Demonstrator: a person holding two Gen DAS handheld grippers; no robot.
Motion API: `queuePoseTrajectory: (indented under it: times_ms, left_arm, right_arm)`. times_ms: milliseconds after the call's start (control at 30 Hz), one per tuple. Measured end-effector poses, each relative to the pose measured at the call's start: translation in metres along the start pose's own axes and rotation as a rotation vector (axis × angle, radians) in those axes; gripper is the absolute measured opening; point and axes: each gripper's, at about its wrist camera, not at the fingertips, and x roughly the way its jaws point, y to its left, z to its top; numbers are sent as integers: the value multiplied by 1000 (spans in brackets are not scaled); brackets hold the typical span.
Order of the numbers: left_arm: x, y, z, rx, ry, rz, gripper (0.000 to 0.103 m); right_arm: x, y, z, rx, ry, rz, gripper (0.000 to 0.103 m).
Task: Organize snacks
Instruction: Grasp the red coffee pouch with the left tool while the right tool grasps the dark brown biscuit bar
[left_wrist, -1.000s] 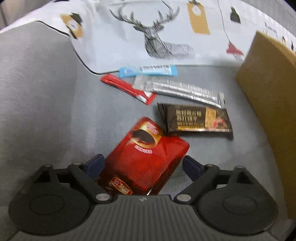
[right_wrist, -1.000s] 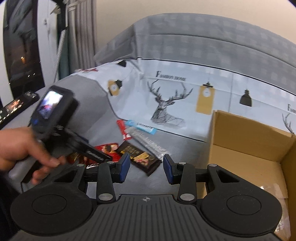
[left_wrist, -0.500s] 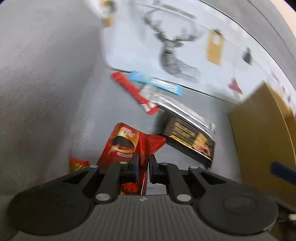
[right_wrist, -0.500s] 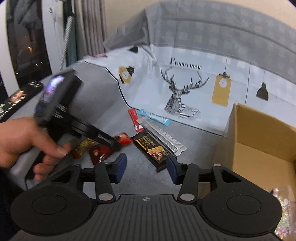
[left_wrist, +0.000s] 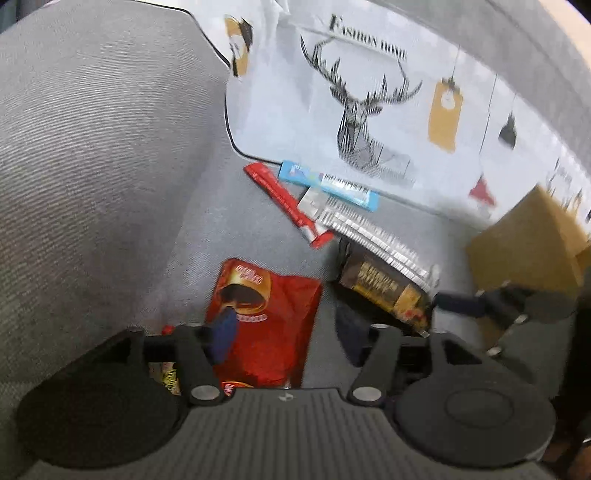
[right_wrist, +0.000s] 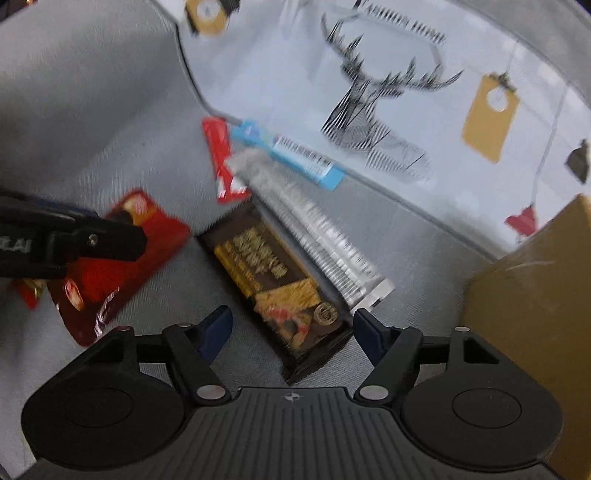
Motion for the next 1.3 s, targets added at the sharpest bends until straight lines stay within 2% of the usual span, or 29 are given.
queuePoseTrajectory:
  times_ms: [33,100,167,267,400,500,567,600,633,733,900,1000,1067,1200,1267,1300]
  left_arm:
    - [3,-3,-1,20,10,21,73]
    - [7,-6,-3,46,21,57,73]
    - [11,-7,-5,70,34,86,73]
    - [20,-10,-8,108,61,132,73]
    - [26,-17,-15,179,72,156,84]
    - [27,-18,-18,192,62,158,84]
    - [25,-14,-17,169,56,156,77]
    - [23,-11,-17,147,47,159,68]
    - [21,-7,-16,121,41,156,62]
    - [13,-2,-18,84,35,137,54]
    - [-8,3,-21,-11,18,74,39]
    - [-20,6,-29,-62,44,-5,39]
    - [-24,8,-34,-92,64,-35,39]
    - [-29,14,-42,-143,97,-83,41]
    - [-32,14,-44,-146,94,-80,45]
    - [-33,13,-44,-151,87,-78,57]
  right_arm:
    - [-1,-1,0,1,0,8,73]
    - [-5,-4,0,19,-7,32,54]
    - [-12,-4,-2,23,-22,43,43]
    - [-28,-4,-4,50,-32,57,41]
    - [-67,-3,-19,121,-36,34,39]
    - [-102,-1,-42,172,-47,84,36]
    - [-122,2,-60,187,-60,123,32]
    - [-129,3,-69,188,-67,133,32]
    - [-133,5,-77,191,-73,140,32]
    - [-135,14,-98,181,-97,164,32]
    - [-113,35,-111,128,-51,167,32]
    - [-107,39,-111,103,-38,174,33]
    - [-106,38,-111,107,-34,186,47]
    - [-95,39,-109,109,-11,200,57]
    - [-93,40,-109,98,-11,196,61]
    - [-91,41,-109,93,-10,193,61]
